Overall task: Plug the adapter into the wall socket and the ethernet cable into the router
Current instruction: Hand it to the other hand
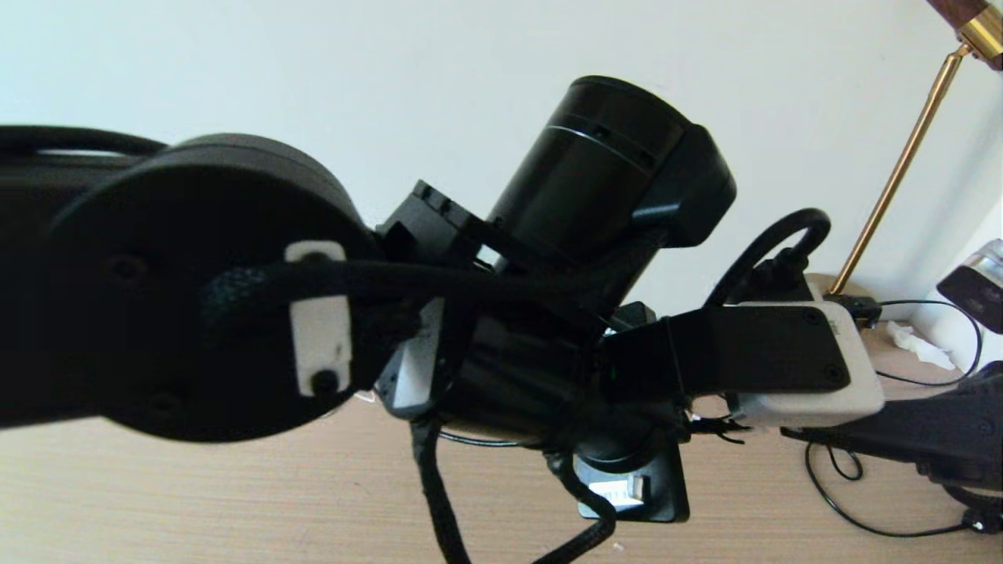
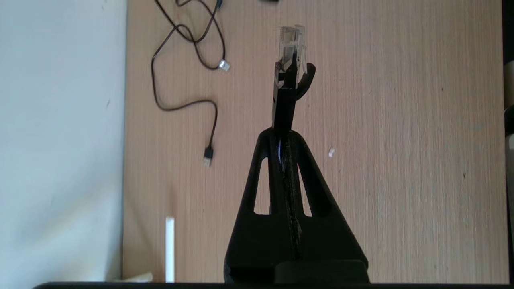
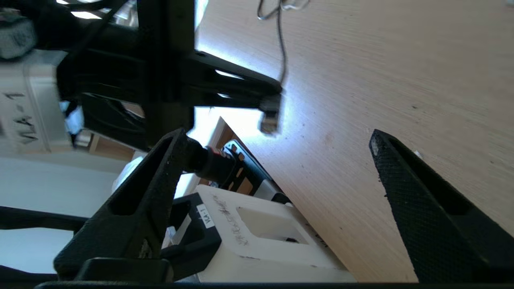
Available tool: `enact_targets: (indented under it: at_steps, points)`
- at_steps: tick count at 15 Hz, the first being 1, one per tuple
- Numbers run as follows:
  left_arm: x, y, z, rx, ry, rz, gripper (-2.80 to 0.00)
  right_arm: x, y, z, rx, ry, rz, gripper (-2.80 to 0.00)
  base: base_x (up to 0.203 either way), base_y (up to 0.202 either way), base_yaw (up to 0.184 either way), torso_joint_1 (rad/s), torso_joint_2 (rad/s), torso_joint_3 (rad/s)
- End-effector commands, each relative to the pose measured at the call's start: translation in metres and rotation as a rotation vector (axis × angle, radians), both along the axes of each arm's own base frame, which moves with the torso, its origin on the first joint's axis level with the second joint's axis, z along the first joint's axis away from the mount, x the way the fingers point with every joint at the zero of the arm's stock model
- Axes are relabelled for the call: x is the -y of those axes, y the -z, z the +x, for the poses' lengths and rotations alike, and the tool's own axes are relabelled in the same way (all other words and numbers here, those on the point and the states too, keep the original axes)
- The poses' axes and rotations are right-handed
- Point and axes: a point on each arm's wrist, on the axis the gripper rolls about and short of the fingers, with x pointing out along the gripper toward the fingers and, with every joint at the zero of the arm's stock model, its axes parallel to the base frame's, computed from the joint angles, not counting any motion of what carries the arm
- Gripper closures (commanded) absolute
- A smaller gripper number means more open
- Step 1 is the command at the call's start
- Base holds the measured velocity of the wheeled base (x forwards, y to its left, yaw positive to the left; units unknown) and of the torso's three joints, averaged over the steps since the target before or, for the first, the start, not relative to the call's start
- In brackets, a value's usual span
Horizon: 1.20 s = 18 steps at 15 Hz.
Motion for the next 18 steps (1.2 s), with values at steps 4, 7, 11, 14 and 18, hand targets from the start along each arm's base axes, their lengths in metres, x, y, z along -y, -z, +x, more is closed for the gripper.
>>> enact_targets:
  at_steps: [4,7,11,14,18]
  points:
    - [0.018,0.005,0.004,0.006,0.019,-0.013,0.0,-0.003,0.01,0.007,0.018,-0.006,0.019,-2.8,0.0,0.0,0.0,0.0,0.0,0.0]
    - [0.02,0.006,0.004,0.004,0.021,-0.009,0.0,-0.004,0.009,0.009,0.005,0.0,0.048,-2.8,0.0,0.0,0.0,0.0,0.0,0.0]
    - [0.02,0.005,0.004,0.007,0.021,-0.015,0.0,-0.006,0.006,0.012,-0.014,0.009,0.081,-2.8,0.0,0.0,0.0,0.0,0.0,0.0]
    - [0.02,0.001,0.004,0.012,0.021,-0.025,0.0,-0.009,0.009,0.012,-0.027,-0.009,0.077,-2.8,0.0,0.0,0.0,0.0,0.0,0.0]
    - [0.019,0.001,0.003,0.014,0.019,-0.024,0.0,-0.01,0.011,0.012,-0.033,-0.012,0.073,-2.8,0.0,0.0,0.0,0.0,0.0,0.0]
